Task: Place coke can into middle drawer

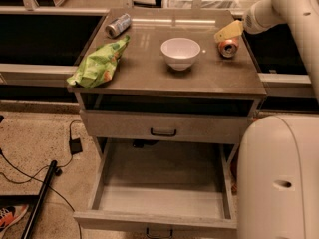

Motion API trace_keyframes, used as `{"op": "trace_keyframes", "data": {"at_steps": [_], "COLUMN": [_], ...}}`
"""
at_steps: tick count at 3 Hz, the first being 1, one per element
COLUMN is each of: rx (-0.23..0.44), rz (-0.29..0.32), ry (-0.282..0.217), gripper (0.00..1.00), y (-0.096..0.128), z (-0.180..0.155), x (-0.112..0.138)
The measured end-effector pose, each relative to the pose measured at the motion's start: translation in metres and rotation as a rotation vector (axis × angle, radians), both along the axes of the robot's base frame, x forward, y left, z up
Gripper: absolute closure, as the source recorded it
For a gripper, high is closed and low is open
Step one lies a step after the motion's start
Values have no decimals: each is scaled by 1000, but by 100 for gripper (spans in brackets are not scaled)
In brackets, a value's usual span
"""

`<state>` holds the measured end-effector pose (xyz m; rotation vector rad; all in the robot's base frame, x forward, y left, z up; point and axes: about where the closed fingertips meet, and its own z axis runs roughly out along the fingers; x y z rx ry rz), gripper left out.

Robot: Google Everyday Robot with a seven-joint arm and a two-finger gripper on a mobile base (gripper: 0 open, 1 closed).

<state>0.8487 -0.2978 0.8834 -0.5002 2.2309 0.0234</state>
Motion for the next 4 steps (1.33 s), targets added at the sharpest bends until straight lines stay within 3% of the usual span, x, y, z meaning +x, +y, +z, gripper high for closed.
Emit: {"op": "trace_keyframes", "data": {"at_steps": [1,3,4], "rx": [29,63,97], "rz": [15,42,111], "ry": [32,81,30], "gripper": [15,62,85], "y": [13,21,24], "z": [-22,-50,-28], "x": [10,12,4]}}
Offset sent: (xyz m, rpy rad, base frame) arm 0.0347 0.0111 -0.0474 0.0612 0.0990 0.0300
